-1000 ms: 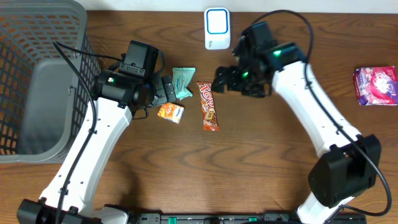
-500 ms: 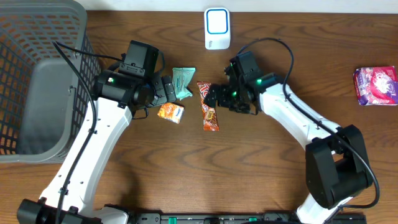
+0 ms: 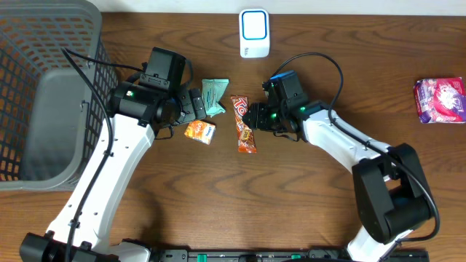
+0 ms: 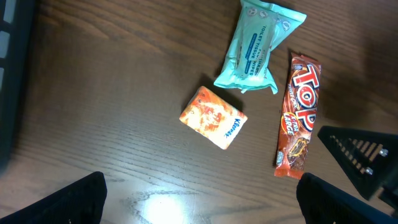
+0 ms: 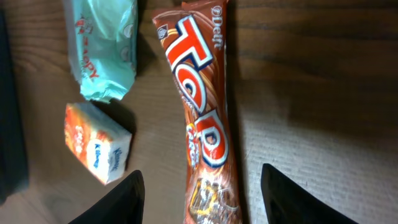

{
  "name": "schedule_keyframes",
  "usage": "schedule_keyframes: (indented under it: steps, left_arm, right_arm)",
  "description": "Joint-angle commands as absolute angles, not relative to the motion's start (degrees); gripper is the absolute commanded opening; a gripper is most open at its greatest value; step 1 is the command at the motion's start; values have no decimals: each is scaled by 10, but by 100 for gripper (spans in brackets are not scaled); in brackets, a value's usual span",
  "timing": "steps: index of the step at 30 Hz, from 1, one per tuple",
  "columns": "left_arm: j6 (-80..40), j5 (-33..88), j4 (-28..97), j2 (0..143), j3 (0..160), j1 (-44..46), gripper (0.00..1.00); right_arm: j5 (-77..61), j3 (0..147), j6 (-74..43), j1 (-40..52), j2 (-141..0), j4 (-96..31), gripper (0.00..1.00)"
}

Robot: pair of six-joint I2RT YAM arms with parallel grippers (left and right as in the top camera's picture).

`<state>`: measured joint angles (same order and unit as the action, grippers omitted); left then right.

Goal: Scan the item barcode
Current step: 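Move the right gripper to the red TOP bar and grasp it, then lift the red TOP bar with the right gripper toward the scanner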

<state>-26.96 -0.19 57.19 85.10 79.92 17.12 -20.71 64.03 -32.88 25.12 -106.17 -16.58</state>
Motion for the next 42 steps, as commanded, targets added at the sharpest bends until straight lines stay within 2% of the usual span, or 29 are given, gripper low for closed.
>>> schedule_keyframes:
  steps: [1,6,12,16,17,25,32,38,42]
  left_arm:
    - [-264,-7,574,853,804,170,98]
    - [-264,-7,574,853,804,170,98]
    - [-264,-7,574,853,804,170,98]
    - [-264,-7,574,853,804,170,98]
    - [-264,-7,574,854,804,170,98]
    - [-264,-7,574,853,804,170,98]
    - [-264,-7,574,853,804,170,98]
    - [-264,-7,574,853,804,170,98]
    - [-264,-7,574,853,804,170,98]
  right_arm:
    - [-196,631,-335,256,-1095,-152,54]
    - [-231,631,-338,256,-1141,-109,43]
    - [-258,631,-338,256,-1181,-78,35]
    - [-261,631,-338,256,-1183,-72,11]
    - [-263,631,-338,256,-1183,-69,1]
    - [-299,632,-366,238,-1153,-74,1]
    - [-517,632,-513,167,-1073,-48,1]
    - [-637,632,-627,120,-1025,-49,2]
    - [-747,632,-780,110,-1018,-50,2]
